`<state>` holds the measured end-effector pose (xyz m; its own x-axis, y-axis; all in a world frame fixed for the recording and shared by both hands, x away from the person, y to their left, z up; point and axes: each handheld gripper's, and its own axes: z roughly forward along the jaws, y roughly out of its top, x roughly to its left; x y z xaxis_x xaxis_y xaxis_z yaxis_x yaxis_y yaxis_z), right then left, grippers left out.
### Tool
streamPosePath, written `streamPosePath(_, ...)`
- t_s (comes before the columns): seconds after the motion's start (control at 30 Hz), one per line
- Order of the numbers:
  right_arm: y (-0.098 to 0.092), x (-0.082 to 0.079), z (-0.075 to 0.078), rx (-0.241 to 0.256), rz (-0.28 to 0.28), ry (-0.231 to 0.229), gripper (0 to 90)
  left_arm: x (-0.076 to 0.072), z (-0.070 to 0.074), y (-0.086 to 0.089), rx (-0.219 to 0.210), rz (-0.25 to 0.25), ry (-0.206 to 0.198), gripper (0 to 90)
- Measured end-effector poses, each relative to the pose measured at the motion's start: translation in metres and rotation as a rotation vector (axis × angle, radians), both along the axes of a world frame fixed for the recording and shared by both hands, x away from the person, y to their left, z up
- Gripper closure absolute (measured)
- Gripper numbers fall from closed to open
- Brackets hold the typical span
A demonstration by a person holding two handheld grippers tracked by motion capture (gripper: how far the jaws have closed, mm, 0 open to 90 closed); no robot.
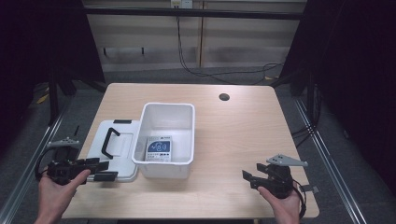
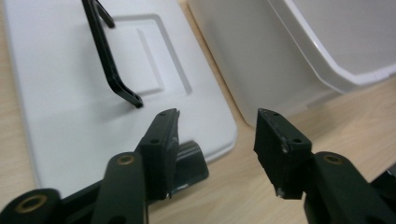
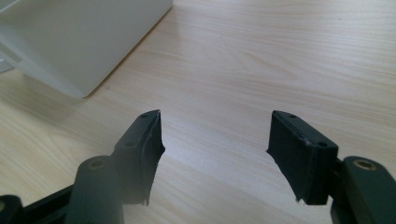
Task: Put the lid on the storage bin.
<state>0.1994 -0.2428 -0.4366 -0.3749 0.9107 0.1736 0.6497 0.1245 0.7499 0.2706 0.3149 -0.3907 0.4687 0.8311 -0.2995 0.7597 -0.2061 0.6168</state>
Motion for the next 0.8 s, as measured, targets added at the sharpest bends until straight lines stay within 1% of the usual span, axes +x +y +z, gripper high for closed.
streamPosePath(0.07,0.0,0.0,0.0,0.002,0.005,0.005,34.7,0.004,0.005,-0.001,0.014,-0.01,0.01,48.6)
streamPosePath(0.1,0.0,0.0,0.0,0.002,0.005,0.005,34.7,0.004,0.005,-0.001,0.014,-0.01,0.01,48.6)
streamPosePath(0.13,0.0,0.0,0.0,0.003,0.005,0.006,34.8,0.005,0.007,-0.002,0.02,-0.017,0.019,48.6)
streamPosePath(0.2,-0.001,0.0,0.0,0.009,0.005,0.003,34.8,0.007,0.011,-0.003,0.042,-0.02,0.025,48.9)
streamPosePath(0.23,-0.001,0.0,0.0,0.012,0.009,0.0,36.7,0.009,0.016,-0.003,0.054,-0.022,0.022,48.5)
streamPosePath(0.27,-0.001,-0.001,0.0,0.013,0.013,0.0,37.1,0.009,0.016,-0.003,0.054,-0.022,0.022,47.8)
streamPosePath(0.3,0.0,-0.001,0.0,0.011,0.015,0.003,37.0,0.011,0.02,-0.005,0.083,-0.019,0.018,45.9)
streamPosePath(0.37,0.0,-0.001,0.0,0.01,0.017,0.003,37.0,0.014,0.024,-0.005,0.084,-0.027,0.031,44.6)
streamPosePath(0.4,0.0,0.0,0.0,0.01,0.02,0.003,36.9,0.015,0.026,-0.006,0.093,-0.026,0.03,44.6)
streamPosePath(0.47,0.0,0.0,0.0,0.01,0.019,0.002,36.5,0.018,0.028,-0.006,0.095,-0.022,0.033,44.5)
streamPosePath(0.57,0.001,0.0,-0.001,-0.008,0.01,0.007,33.9,0.024,0.029,-0.006,0.096,-0.01,0.04,44.5)
streamPosePath(0.63,0.001,0.0,-0.002,-0.006,0.01,0.011,32.3,0.028,0.03,-0.006,0.112,-0.006,0.042,44.4)
streamPosePath(0.67,0.0,0.0,-0.001,-0.006,0.004,0.013,30.8,0.03,0.03,-0.007,0.108,0.003,0.04,44.4)
streamPosePath(0.7,0.0,0.0,-0.001,0.0,-0.007,0.015,30.1,0.032,0.03,-0.006,0.103,0.001,0.047,44.4)
streamPosePath(0.73,-0.001,0.0,-0.001,0.003,-0.008,0.012,30.1,0.032,0.03,-0.006,0.103,0.001,0.047,44.4)
streamPosePath(0.8,-0.001,0.0,-0.001,0.005,-0.011,0.01,29.8,0.037,0.031,-0.007,0.101,0.005,0.054,44.4)
